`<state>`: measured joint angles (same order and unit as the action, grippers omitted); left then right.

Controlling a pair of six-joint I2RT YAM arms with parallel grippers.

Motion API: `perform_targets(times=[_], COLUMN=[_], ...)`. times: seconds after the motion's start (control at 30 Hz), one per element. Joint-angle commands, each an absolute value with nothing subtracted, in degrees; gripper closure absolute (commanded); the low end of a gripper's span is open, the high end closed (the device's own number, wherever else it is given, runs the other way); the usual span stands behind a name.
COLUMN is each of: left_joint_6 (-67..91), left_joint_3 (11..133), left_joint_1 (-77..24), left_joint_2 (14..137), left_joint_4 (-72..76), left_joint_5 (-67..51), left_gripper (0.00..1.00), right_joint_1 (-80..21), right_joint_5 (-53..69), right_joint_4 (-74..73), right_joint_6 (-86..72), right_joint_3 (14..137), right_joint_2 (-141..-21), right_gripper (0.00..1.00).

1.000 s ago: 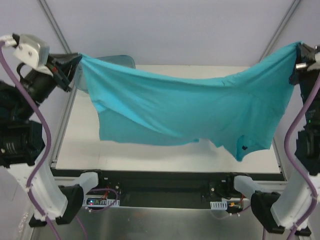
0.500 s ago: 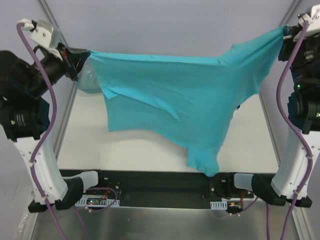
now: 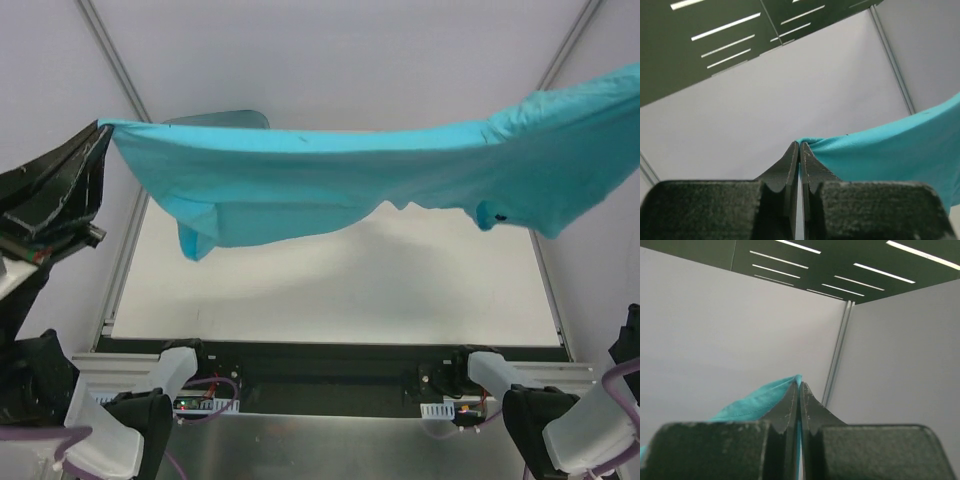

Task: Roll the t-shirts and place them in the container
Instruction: Flatten out the T-shirt at the center of the board.

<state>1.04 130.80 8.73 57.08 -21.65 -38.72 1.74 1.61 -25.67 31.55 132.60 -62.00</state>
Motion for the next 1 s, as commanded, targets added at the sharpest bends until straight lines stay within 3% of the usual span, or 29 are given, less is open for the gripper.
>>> perform_targets(times=[0.0,0.13,0.27,0.57,0.97], left_joint_6=[1.85,-5.62,-3.17,-3.96,-1.14], left_joint_3=[123.86,132.35,134.21,128.51,128.57], left_joint_1=[9.32,9.32,9.4,9.32,9.32], left_joint_2=[60.97,71.45,70.05,61.09,51.24], left_joint_4=[-20.89,-40.76,-33.07,-31.2,-30.67], left_joint_5=[-36.57,-40.5,-42.98,-42.81,-36.83], left_gripper=[1.0,1.0,1.0,1.0,1.0], right_joint_1=[1.76,1.76,1.67,1.76,1.76], right_joint_5=[-1.5,-2.2,-0.44,-0.44,-1.41], right_joint_4=[-23.19,-23.91,-25.05,-25.39,-33.14], right_joint_6=[32.42,33.05,32.17,37.88,38.67], right_joint_3=[128.41,130.24,137.01,130.87,135.08], right_joint_2=[-66.51,-72.15,-73.57,-61.37,-51.59], right_gripper=[0.99,0.99,0.99,0.99,0.99])
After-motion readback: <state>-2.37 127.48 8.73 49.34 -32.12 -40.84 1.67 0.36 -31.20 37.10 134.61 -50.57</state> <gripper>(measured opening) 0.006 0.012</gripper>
